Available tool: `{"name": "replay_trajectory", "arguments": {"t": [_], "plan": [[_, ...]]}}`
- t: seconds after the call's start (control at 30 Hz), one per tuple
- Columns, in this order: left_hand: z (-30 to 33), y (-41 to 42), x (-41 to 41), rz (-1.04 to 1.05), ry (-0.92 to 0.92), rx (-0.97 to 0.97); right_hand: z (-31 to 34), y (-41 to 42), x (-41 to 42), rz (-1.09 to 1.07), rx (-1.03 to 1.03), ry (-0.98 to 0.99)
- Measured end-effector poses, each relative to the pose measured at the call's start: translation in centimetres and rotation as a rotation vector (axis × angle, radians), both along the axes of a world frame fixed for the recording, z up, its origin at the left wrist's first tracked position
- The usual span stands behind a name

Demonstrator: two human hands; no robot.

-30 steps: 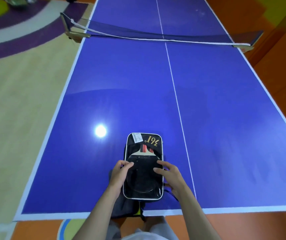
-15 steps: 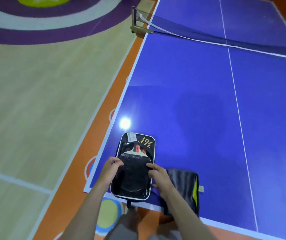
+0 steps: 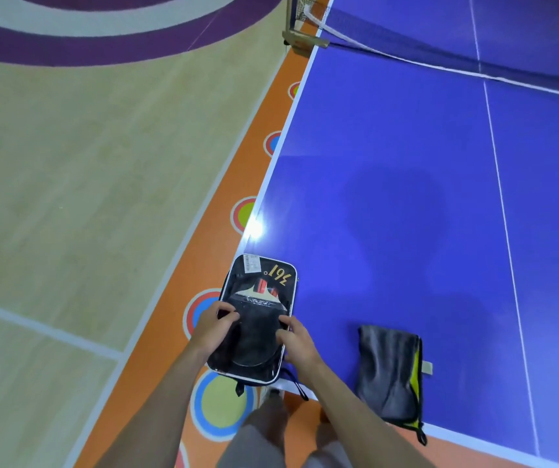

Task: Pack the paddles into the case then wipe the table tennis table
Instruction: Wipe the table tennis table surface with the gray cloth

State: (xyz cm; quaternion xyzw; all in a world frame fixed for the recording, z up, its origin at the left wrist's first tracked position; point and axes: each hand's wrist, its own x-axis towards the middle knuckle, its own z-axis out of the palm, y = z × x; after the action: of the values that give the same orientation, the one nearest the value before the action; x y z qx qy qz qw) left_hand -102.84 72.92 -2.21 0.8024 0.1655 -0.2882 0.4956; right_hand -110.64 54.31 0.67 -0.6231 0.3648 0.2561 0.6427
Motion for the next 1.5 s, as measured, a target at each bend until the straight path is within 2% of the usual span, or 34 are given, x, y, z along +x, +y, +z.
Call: {"name": "replay_trajectory", "arguments": {"t": [0.23,0.33,1.03,1.1,1.17,1.23,1.3,1.5], "plan": [[-0.6,-0.2,0.0,-0.021,-0.06,0.019,-0.1,-0.8,-0.7,-0.109,0.093,-0.042],[-0.4,-1.2,0.1,-0.026,-0.088,-0.004,-0.2,-1.3,-1.1,-0.137,0.059,-0.068],[-0.7,-1.4,1.8,-0.055,-0.102,0.095,-1.9,-0.3,1.0,-0.023,-0.059,-0.187],[-0.4,-1.8,1.2,-0.065,-0.224,0.204,-2.0,-1.5,0.5,0.033,-0.105,-0.2],[0.0,-2.6,0.3,-0.116,-0.449,0.361,-2.3,-3.5,-0.6,0.145,-0.27,-0.199],[-0.1,-3.9,-0.2,-0.223,-0.617,0.388,-2.7,-5.9,-2.3,0.188,-0.444,-0.173],[-0.4,-5.8,-0.5,-0.352,-0.689,0.355,-3.0,-8.2,-4.0,0.176,-0.538,-0.161],[-0.3,-12.5,-1.1,-0.711,-0.74,0.317,-3.5,-12.6,-8.8,0.197,-0.734,-0.196]]}}
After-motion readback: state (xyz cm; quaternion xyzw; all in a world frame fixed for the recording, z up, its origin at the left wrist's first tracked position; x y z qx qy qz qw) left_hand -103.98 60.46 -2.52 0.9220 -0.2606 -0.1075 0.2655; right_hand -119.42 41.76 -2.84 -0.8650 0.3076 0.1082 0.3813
